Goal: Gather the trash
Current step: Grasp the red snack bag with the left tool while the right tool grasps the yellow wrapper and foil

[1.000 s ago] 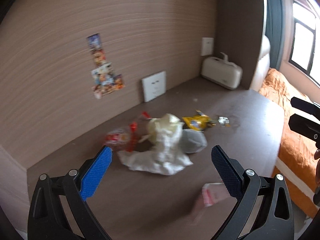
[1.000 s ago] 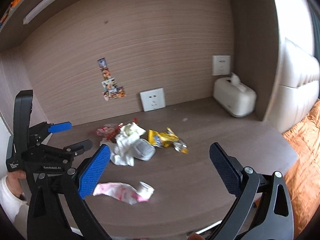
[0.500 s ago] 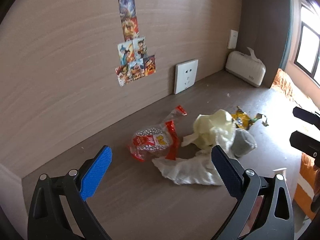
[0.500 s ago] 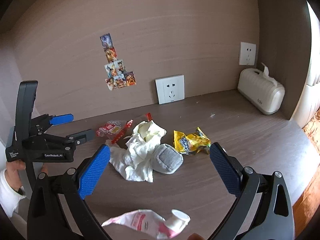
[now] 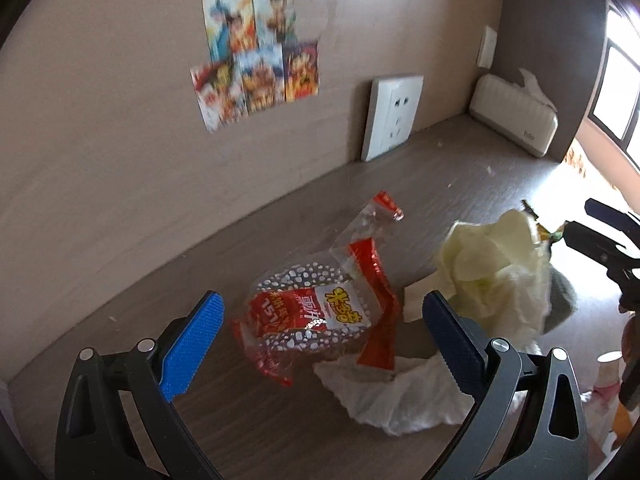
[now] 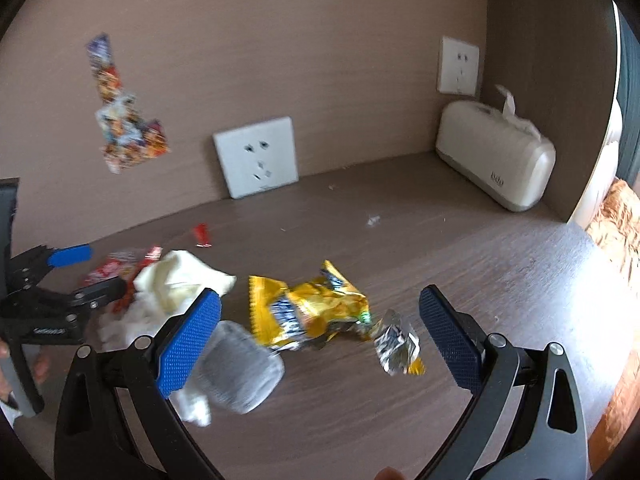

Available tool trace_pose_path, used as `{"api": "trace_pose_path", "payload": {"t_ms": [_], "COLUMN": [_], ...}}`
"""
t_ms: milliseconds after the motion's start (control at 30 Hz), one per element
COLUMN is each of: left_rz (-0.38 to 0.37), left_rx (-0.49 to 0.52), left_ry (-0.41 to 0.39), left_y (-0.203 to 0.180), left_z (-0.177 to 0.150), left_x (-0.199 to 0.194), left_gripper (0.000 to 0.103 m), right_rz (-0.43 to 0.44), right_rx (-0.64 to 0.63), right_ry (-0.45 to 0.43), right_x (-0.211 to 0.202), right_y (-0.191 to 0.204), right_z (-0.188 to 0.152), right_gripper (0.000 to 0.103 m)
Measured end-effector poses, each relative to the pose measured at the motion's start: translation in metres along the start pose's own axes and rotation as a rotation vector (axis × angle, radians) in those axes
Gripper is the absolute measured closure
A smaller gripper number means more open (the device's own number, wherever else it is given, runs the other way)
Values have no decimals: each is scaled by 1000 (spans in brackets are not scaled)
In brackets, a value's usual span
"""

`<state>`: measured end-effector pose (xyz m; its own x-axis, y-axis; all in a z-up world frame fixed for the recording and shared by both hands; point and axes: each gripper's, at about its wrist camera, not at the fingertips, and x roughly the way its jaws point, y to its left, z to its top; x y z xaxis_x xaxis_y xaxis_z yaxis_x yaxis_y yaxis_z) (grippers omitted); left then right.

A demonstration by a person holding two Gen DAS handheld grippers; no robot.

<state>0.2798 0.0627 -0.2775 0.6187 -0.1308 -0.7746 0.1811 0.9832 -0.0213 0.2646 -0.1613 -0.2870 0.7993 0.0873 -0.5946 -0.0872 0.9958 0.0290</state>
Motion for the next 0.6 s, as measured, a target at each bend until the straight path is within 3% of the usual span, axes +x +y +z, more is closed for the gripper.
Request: {"api": "trace_pose_path", "payload": {"t_ms": [100,167,333,367,533,567,600], "left_rz": [-20,-21,-58,-57,-62,-69,-74], "left_rx": [-6,-7,-13,-6,4,1,-3], "left_ry": [28,38,55,53,34,30,25], "left_y": [2,2,3,2,1,2,2], "left_z": [-1,-2,0,0,5,7,8], "left_x": [11,15,23,23,23,22,22], "left_gripper": [5,5,6,8,38,53,61], "right_rz": [3,22,9,5,-12,-20,-27], "right_rx": [5,15,0,-3,-60,-70,-81], "right_ry": [55,84,197,195,166,152,144], "right_x": [16,23,46,46,45,44,42], "right_y": [-2,-3,-2,0,12,13,15], "right_z": [-1,0,2,3,3,3,3], "right_gripper": [4,9,36,37,74,81,89]}}
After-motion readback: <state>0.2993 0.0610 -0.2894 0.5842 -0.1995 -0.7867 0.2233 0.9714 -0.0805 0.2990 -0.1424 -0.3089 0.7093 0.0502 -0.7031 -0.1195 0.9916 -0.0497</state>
